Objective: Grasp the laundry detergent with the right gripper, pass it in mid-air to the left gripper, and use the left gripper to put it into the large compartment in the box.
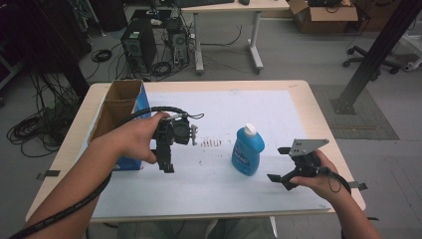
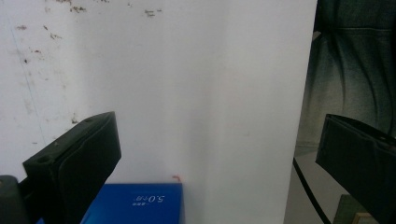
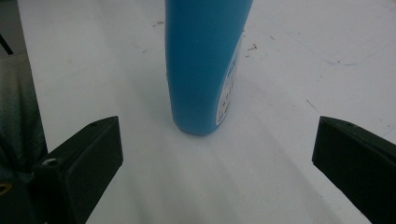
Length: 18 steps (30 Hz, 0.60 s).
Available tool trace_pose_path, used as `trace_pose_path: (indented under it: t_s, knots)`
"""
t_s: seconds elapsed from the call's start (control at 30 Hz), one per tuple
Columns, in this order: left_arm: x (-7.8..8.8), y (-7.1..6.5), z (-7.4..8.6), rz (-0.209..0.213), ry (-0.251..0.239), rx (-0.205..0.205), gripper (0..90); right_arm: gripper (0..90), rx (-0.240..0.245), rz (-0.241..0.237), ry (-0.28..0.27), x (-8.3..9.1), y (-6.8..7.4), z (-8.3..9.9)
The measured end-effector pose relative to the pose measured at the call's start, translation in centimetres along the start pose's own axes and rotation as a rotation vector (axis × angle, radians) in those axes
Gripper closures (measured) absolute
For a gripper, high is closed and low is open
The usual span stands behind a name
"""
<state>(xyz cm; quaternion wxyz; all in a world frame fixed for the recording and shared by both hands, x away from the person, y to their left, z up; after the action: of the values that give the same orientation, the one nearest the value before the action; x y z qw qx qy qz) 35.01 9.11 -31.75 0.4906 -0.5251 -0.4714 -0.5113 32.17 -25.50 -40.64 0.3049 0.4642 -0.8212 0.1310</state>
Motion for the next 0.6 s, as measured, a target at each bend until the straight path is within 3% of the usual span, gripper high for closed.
trace_pose_path:
  t_s: [0.6]
  knots:
    - [0.1,-0.1,-0.3,-0.010,-0.001,-0.011,0.2,1.3,-0.070,0.006,-0.099,-2.3,0.6,1.0]
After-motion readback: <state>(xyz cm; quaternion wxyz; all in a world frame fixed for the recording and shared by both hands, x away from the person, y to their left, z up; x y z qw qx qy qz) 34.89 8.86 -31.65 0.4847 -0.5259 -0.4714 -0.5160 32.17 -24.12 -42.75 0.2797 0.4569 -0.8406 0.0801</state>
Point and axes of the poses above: each handheld gripper's, and its own axes: x roughly backward along the jaws, z roughly out of its underside, y roughly to its left, the point moved 3 cm from there along -x, roughly forward along the jaws, and after that the axes turned 6 degrees about -x, right-handed, at the moved point
